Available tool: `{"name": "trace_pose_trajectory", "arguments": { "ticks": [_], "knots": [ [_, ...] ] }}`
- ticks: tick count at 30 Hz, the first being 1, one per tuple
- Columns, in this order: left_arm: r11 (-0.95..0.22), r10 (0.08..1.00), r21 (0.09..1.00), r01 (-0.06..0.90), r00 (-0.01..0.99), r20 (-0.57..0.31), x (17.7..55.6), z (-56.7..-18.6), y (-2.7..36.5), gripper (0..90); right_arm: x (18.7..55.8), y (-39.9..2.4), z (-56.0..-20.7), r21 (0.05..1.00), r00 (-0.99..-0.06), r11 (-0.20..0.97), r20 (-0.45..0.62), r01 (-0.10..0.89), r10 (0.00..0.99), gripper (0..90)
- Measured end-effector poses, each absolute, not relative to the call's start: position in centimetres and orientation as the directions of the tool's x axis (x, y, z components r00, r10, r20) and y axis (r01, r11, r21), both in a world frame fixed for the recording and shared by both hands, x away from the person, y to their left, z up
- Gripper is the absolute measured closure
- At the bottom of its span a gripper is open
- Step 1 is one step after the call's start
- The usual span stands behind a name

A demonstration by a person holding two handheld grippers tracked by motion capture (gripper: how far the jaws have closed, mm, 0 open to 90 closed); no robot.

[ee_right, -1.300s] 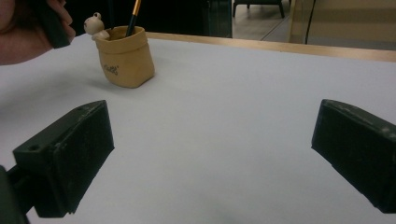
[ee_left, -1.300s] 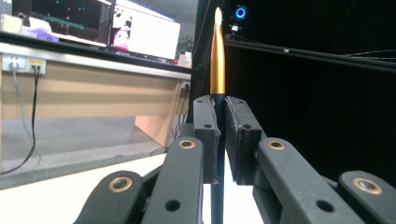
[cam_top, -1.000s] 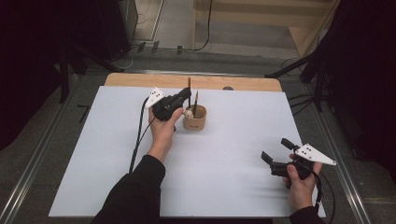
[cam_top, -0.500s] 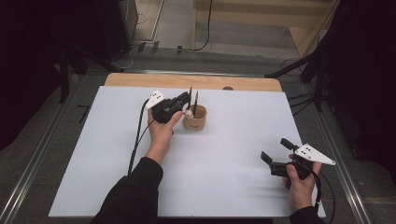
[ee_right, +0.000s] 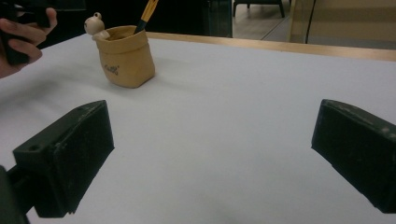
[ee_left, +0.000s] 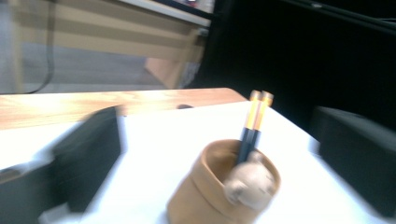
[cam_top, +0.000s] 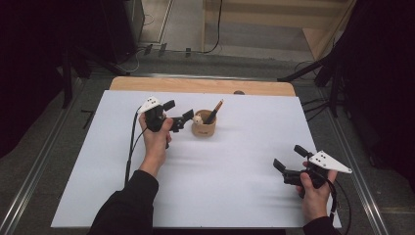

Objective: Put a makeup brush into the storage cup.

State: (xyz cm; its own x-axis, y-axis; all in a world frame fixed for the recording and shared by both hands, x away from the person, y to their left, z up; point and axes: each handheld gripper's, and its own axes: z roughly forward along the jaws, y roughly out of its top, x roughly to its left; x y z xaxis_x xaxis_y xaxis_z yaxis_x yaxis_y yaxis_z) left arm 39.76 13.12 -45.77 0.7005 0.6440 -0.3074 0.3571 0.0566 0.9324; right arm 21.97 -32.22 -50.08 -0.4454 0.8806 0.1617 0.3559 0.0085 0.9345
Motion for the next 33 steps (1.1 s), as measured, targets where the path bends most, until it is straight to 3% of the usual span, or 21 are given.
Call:
{"name": "trace_pose_trajectory", "arguments": {
  "ticks": [18, 33],
  "knots": [
    [-0.012, 0.678, 0.950, 0.313, 0.701, -0.222, 35.6, -46.1, 17.2, 0.0, 22.0, -32.0, -50.1, 0.935, -0.446, 0.015, 0.156, 0.355, 0.882, 0.0],
    [-0.005, 0.689, 0.956, 0.293, 0.694, -0.208, 31.9, -47.2, 20.7, 0.0, 22.1, -31.6, -50.2, 0.933, -0.454, 0.018, 0.158, 0.358, 0.877, 0.0]
  ]
}}
